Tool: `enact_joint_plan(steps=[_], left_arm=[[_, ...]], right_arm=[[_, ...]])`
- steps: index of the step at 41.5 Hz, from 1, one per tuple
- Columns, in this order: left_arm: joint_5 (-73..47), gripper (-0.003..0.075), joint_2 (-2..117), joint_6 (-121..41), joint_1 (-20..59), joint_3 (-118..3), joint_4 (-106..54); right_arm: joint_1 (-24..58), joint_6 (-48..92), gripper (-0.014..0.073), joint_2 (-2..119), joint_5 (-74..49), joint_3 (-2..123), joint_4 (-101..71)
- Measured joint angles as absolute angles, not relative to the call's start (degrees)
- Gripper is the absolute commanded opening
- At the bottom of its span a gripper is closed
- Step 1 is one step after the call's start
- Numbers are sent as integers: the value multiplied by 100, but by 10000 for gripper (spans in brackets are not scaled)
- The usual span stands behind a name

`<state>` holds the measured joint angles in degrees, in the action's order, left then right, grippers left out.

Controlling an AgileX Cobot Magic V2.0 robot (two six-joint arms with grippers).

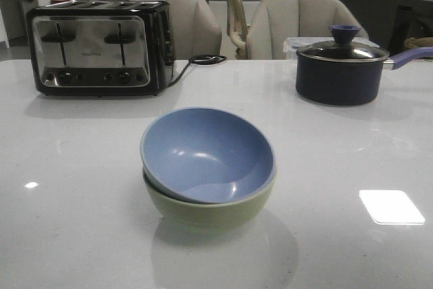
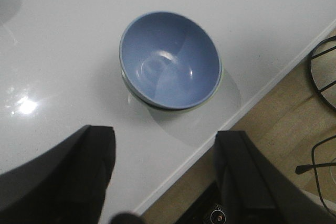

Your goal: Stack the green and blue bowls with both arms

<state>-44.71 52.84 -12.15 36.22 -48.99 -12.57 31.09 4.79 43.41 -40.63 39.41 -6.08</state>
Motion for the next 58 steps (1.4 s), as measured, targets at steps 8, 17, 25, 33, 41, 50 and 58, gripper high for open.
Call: enact_joint_plan(steps=[8,17,25,33,41,50,58], left_arm=[[-4108,453,4576,-1215,3622,-4012,-1257],[-3871,306,4383,-1215,3622,-3570,-1050],[-3828,175,4383,-1215,3622,-3562,-855],[-3828,130,4383,-1215,3622,-3562,-580],[-3828,130,4383,-1215,3622,-3562,-553],[-3820,130,4383,-1215,3622,-3562,-544],[-3816,130,4383,-1215,3622,-3562,-544]], right_arm=[[3109,479,495,4341,-4112,3941,-608],[3109,479,392,4341,-4148,3941,-608],[3109,479,113,4341,-4251,3941,-608],[3109,479,38,4341,-4286,3941,-608],[3109,479,38,4341,-4289,3941,-608],[3109,479,38,4341,-4289,3941,-608],[3109,479,38,4341,-4289,3941,-608]])
